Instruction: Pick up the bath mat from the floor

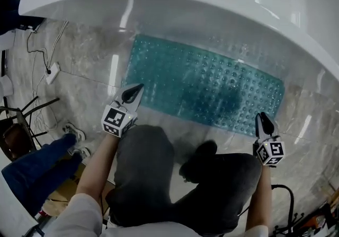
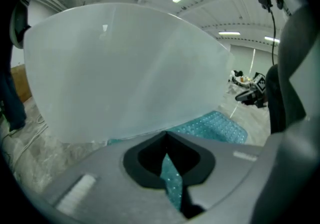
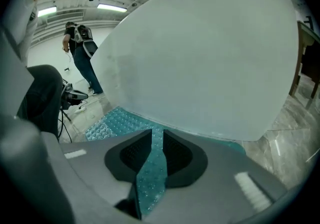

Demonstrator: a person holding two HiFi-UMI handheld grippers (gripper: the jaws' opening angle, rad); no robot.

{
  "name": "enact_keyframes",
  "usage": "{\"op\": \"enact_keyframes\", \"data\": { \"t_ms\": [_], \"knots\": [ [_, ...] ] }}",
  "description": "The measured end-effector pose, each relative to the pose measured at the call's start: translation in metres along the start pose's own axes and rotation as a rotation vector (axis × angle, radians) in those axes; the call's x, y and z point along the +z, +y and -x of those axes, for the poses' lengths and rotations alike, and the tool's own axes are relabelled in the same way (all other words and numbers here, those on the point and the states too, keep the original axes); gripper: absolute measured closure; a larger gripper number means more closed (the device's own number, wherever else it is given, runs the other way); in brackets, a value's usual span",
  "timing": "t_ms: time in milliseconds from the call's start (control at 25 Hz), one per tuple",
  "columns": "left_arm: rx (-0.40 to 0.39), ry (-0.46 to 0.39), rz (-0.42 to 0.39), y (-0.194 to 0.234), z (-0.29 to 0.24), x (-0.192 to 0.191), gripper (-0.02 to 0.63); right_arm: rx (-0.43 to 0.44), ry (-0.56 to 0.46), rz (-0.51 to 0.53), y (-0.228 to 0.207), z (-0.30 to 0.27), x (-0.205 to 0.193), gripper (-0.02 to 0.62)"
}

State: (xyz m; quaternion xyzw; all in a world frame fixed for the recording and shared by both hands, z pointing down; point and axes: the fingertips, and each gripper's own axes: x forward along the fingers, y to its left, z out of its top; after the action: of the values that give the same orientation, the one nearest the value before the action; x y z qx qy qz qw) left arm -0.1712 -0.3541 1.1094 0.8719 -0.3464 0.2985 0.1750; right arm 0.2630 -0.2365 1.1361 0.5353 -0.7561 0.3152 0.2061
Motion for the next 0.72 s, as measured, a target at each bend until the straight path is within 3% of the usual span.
{"op": "enact_keyframes", "data": {
  "t_ms": [240,400,480,600,720],
  "knots": [
    [0.051,0.007,0.062,0.038,-0.045,-0.060,0.604,-0.028,0.017,-0.005,-0.027,-0.039,-0.046,0.485],
    [0.080,0.070,0.093,0.075,-0.074,-0.111,0.601,-0.031,0.049,-0.040,-0.036,-0.070,-0.082,0.474],
    [0.106,0.123,0.112,0.097,-0.087,-0.138,0.508,-0.037,0.066,-0.057,-0.039,-0.080,-0.096,0.474],
    [0.163,0.196,0.105,0.131,-0.092,-0.170,0.483,-0.033,0.087,-0.076,-0.037,-0.089,-0.115,0.474],
    [0.210,0.263,0.093,0.160,-0.095,-0.200,0.412,-0.028,0.113,-0.068,-0.035,-0.096,-0.134,0.475]
  ]
}}
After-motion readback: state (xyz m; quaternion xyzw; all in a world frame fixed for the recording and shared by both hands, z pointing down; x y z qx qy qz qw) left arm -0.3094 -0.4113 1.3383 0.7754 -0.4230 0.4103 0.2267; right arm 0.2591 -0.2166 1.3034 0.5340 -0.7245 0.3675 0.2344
